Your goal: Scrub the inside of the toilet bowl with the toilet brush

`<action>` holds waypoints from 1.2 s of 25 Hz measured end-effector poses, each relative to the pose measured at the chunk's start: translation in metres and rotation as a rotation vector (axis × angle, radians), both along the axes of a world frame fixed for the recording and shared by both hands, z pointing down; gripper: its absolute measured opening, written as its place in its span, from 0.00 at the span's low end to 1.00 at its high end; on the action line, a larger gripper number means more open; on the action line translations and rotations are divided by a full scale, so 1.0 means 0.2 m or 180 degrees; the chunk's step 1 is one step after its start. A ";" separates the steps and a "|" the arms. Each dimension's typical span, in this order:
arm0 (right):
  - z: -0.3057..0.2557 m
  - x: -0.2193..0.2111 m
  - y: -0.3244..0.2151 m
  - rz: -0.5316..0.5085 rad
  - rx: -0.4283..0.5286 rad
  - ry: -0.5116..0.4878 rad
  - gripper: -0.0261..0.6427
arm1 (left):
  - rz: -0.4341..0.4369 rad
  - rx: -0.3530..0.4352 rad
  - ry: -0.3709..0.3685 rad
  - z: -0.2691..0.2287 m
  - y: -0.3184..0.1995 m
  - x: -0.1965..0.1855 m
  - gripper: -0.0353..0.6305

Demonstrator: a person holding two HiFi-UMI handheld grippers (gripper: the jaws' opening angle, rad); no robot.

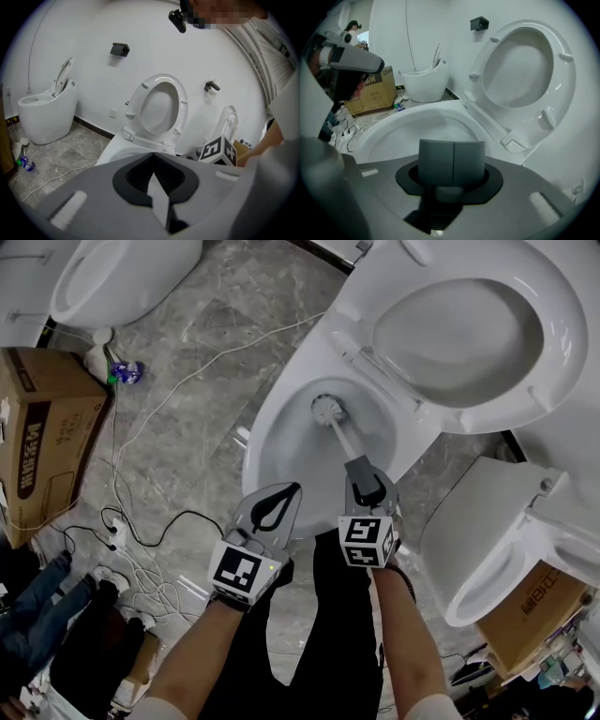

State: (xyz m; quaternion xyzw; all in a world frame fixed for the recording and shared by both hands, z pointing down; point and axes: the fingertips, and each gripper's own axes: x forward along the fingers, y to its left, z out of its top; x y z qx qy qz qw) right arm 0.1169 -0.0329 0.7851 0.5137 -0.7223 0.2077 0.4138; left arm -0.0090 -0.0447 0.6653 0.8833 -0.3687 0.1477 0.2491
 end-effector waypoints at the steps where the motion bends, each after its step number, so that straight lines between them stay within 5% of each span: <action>1: 0.00 0.02 -0.03 -0.0016 0.0028 0.0046 0.28 | 0.0000 -0.0001 -0.0010 0.01 0.00 -0.01 0.06; 9: -0.02 0.17 -0.09 -0.0182 -0.0013 0.0305 0.28 | -0.0018 -0.0011 0.0007 0.01 -0.04 -0.01 0.06; 18: 0.06 0.23 0.08 -0.0417 -0.0497 0.0666 0.28 | -0.0025 -0.0024 0.0035 -0.02 -0.03 -0.01 0.06; 30: 0.05 -0.05 0.26 -0.0284 -0.0743 0.0335 0.28 | -0.0065 -0.0039 0.0049 -0.05 0.02 -0.07 0.06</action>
